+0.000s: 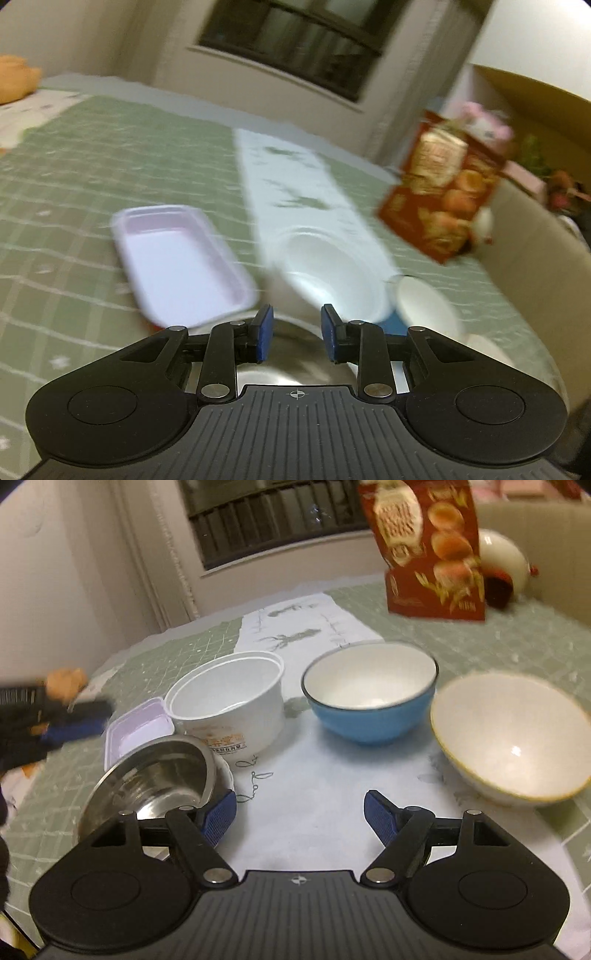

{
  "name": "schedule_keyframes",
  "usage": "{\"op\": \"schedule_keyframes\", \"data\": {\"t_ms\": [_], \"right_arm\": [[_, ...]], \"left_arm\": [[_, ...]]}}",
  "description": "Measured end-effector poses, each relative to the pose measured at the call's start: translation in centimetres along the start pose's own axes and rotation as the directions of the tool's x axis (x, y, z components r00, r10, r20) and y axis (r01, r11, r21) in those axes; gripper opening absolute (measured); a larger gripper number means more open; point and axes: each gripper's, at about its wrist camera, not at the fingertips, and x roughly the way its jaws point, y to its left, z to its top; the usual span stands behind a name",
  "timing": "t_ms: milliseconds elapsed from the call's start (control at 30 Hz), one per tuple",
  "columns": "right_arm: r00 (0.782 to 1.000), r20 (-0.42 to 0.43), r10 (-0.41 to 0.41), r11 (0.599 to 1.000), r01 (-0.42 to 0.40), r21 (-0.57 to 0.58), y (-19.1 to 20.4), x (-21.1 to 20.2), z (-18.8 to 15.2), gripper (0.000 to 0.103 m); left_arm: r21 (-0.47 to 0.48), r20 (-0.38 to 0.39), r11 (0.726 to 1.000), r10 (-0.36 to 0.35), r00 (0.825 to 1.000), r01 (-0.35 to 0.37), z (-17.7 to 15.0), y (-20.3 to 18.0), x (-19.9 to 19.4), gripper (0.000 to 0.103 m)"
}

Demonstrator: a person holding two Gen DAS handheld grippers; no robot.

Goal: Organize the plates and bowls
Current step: 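Carry the steel bowl onto the floral plate and open the right gripper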

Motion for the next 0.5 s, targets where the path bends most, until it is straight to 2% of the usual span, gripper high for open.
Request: {"op": "schedule_keyframes", "data": {"t_ms": [167, 400, 500], "right_arm": [[0.997, -0.055, 0.054, 0.999, -0.054, 0.01, 1.4, 1.7, -0.6, 0.077], [0.995, -0.075, 0.07, 0.998, -0.069, 0.008, 4.0, 3.7, -0.4, 0.077], [0.991, -0.105, 0.083, 0.997, -0.082, 0.011, 4.5, 4.6, -0.6, 0.077]], "left_arm": [[-0.07, -0.08, 0.995, 0.062, 0.995, -0.068, -0.6, 4.3, 0.5, 0.031], [-0.07, -0.152, 0.99, 0.109, 0.982, -0.121, -1.6, 6.2, 1.4, 0.031], [-0.073, -0.189, 0.988, 0.119, 0.975, -0.135, -2.3, 7.1, 1.9, 0.037]]}}
